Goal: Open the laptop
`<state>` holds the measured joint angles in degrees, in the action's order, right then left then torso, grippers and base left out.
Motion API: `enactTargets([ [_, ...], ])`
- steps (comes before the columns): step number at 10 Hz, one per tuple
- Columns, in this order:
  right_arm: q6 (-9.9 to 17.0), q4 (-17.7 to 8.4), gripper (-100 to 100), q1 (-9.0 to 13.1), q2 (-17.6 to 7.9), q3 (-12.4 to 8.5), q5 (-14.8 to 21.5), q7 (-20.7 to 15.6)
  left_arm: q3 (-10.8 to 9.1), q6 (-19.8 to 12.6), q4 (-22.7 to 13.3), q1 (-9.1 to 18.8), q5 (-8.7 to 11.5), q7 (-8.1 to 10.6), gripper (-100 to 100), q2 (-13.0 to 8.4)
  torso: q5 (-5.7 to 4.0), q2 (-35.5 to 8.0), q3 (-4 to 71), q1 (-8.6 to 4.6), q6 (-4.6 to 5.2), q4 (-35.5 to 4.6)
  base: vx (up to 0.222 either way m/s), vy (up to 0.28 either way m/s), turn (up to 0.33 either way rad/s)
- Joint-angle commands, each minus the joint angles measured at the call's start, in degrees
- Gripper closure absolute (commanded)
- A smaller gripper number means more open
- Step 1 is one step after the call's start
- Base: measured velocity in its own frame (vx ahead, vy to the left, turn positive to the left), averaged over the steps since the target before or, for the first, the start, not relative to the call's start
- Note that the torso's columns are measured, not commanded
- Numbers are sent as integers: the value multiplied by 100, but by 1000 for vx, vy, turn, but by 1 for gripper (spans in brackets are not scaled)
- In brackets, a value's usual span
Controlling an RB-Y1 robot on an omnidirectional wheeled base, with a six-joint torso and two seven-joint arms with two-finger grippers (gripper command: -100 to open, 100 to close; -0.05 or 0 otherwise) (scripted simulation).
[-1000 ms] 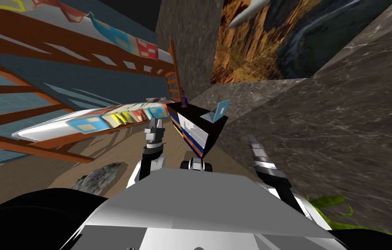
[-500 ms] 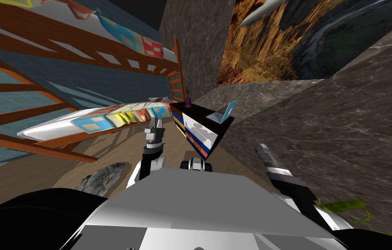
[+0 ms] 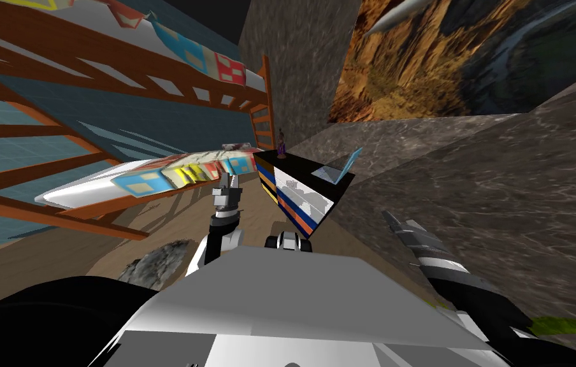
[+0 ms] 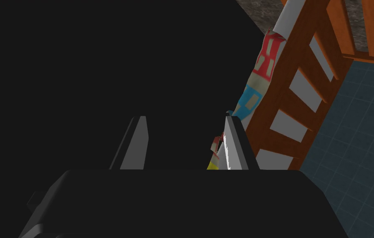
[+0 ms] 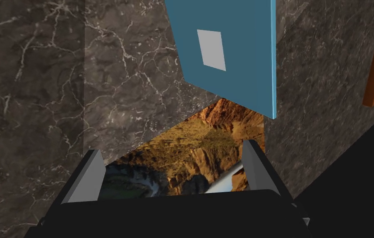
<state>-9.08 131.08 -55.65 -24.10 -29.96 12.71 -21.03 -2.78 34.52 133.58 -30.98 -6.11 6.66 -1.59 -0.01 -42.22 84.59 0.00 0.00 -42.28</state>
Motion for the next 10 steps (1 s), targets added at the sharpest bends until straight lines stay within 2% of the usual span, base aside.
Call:
enactTargets([
  [1,245,-88,-100,-218,-248,-371,168,-133,0,0,0,-1,0,0,0,0,6,14,10,14,0,5,114,147,-2],
  [3,503,-221,-100,-501,-570,-727,369,-289,-1,0,0,-1,0,0,0,-1,-5,1,2,-20,-1,1,154,139,29],
  [4,503,-221,-100,-501,-570,-809,369,-289,0,0,0,-1,0,0,0,0,1,8,6,2,0,3,137,125,9],
  [7,858,-453,-100,-909,-1047,-1392,656,-517,0,0,0,-1,0,0,0,0,6,0,0,20,0,0,172,167,27],
  [8,858,-453,-100,-909,-1062,-1467,656,-517,0,0,1,-1,0,0,0,0,6,6,6,12,0,3,147,114,10],
  [10,1071,-618,-100,-1163,-1365,-1823,832,-659,-1,0,0,-1,0,0,0,-1,-6,-14,-8,-21,0,-4,183,113,34],
])
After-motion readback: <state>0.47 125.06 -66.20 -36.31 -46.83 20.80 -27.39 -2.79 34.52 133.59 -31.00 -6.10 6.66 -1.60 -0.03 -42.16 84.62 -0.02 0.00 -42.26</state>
